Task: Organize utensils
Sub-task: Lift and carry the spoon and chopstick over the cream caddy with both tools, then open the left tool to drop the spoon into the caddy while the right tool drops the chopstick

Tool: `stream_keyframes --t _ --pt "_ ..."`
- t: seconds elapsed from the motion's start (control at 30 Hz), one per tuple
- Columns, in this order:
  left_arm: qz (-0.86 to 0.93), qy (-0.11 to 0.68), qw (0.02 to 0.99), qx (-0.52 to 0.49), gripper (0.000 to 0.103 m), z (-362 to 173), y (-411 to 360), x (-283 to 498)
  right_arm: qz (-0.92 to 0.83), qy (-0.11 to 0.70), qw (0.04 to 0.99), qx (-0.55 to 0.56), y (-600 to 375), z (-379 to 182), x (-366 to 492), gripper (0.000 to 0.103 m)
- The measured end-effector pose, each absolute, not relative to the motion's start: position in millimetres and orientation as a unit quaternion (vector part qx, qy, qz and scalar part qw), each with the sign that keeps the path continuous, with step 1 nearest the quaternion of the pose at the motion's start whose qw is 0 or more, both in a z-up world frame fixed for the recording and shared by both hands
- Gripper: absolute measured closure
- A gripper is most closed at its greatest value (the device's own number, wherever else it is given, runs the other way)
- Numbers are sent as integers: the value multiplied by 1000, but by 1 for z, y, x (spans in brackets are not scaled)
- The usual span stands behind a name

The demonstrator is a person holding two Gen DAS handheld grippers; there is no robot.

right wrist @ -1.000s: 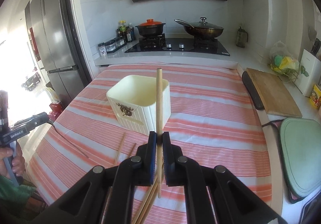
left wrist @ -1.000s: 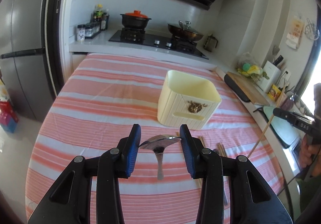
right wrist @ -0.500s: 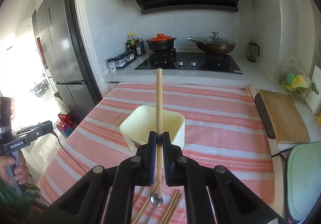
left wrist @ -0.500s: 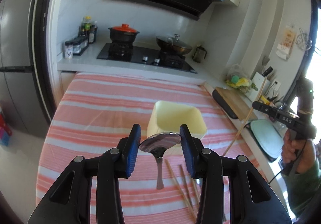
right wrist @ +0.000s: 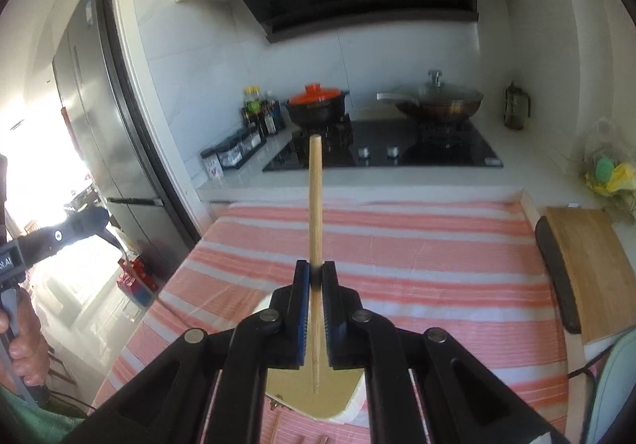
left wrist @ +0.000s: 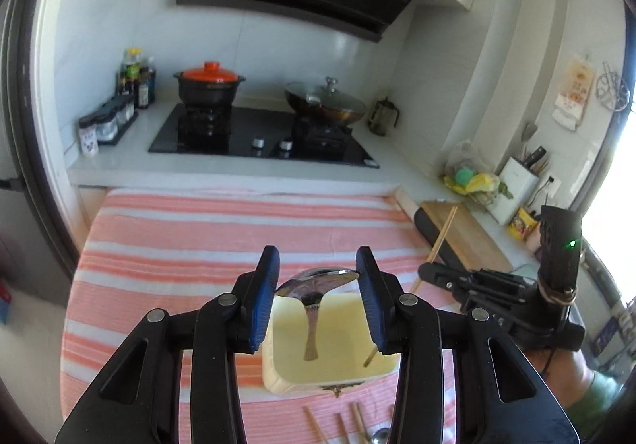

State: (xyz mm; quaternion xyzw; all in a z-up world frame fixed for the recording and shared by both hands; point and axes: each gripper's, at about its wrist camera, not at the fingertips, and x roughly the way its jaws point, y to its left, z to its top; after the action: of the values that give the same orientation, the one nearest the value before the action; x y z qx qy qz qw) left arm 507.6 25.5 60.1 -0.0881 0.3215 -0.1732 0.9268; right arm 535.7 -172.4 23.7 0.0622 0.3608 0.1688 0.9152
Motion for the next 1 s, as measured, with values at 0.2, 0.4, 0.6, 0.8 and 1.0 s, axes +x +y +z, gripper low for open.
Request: stream_keyframes --t 0.2,0.4,0.6,0.8,1.0 --pt "-155 409 895 -83 62 -19 7 553 165 454 874 53 -168 -52 567 96" --pt "-146 410 894 -101 31 -32 5 557 157 451 875 72 -185 -68 559 59" --pt "-156 384 905 -92 18 -20 18 516 154 416 895 48 -227 -67 490 51" --pt "-170 382 904 -93 11 -41 41 430 91 463 882 -14 -296 -151 387 43" --pt "-155 393 901 -93 11 -67 38 366 42 472 880 5 -344 -198 363 43"
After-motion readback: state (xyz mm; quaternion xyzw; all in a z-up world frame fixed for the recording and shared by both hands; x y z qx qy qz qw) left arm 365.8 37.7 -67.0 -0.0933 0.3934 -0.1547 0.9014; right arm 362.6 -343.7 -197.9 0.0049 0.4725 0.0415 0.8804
